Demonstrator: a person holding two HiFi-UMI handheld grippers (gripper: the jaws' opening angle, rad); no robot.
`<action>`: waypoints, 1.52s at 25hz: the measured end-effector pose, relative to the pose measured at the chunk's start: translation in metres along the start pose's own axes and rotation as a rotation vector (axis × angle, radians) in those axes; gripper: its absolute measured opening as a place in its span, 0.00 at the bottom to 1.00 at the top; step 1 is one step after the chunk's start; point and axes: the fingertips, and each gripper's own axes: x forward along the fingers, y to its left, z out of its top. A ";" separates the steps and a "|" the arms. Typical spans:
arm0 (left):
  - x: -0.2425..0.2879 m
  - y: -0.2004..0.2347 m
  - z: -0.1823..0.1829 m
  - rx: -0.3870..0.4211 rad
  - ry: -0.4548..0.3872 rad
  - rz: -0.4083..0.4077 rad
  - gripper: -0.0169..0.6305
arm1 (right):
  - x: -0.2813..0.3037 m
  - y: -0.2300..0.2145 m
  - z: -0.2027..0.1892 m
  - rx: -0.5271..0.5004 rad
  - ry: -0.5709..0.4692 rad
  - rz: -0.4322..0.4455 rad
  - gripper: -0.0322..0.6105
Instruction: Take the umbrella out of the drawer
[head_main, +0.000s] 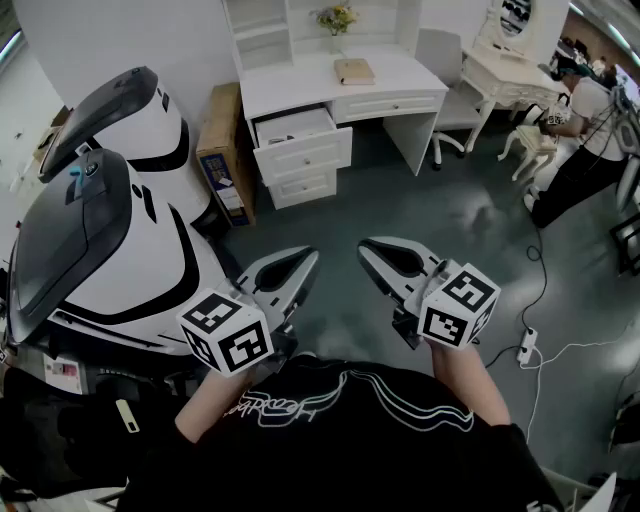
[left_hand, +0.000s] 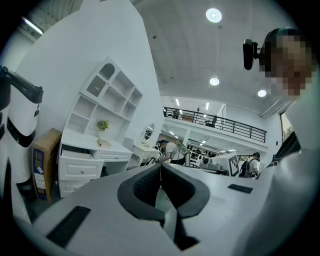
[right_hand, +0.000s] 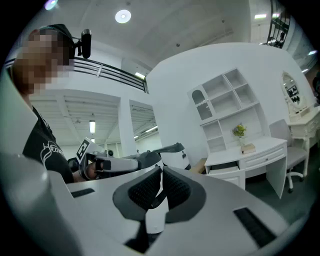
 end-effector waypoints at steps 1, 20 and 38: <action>-0.001 -0.001 0.002 0.005 -0.001 0.001 0.06 | -0.001 0.001 0.003 -0.005 -0.002 0.002 0.13; -0.005 0.063 -0.004 -0.046 0.008 0.114 0.06 | 0.037 -0.029 -0.026 0.029 0.099 0.024 0.13; 0.099 0.294 0.054 -0.162 0.042 0.099 0.06 | 0.220 -0.204 -0.015 0.133 0.152 -0.016 0.13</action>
